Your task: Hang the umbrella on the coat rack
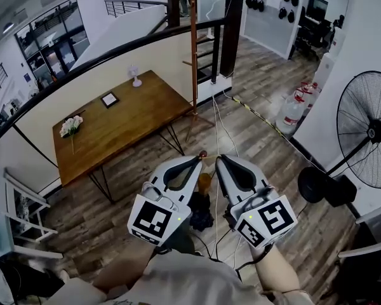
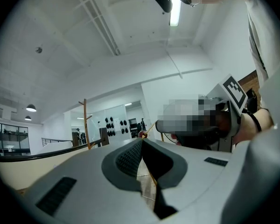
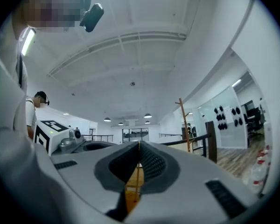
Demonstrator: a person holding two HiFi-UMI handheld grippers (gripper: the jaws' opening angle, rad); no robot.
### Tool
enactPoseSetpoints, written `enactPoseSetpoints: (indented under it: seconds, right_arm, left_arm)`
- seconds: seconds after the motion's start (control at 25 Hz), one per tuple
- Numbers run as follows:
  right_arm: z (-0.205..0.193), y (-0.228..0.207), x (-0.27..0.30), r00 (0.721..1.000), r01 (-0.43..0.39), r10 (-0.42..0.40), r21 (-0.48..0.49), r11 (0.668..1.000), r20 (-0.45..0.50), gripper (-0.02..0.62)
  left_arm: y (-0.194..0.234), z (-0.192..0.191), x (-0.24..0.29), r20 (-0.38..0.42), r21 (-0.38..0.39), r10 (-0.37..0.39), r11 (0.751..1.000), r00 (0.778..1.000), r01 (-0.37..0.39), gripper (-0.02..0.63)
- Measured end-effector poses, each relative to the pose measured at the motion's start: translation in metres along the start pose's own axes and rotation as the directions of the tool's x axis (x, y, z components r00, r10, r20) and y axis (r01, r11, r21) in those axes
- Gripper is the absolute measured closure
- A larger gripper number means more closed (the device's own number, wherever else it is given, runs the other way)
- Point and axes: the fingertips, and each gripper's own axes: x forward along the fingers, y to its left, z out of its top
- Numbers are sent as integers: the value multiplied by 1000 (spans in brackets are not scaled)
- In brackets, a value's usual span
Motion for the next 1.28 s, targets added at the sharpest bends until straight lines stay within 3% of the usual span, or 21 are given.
enactPoseSetpoints:
  seconds: [0.48,0.84,1.28]
  right_arm:
    - [-20,-58,74,1000,11,-11,-4,1000,-17,588]
    - [-20,-124,191,999,36,-36,3,999,-38,588]
    - [-3,-213,337,994,97,-99,-53,994,-40,588]
  left_arm:
    - [66,-32,65,-7,7,-3,1000,1000,3,600]
    - [172,-47,143,-5,-43,-40,998,999,39,601]
    - [303,-56,247,40,-61,-100,993,994,102,601]
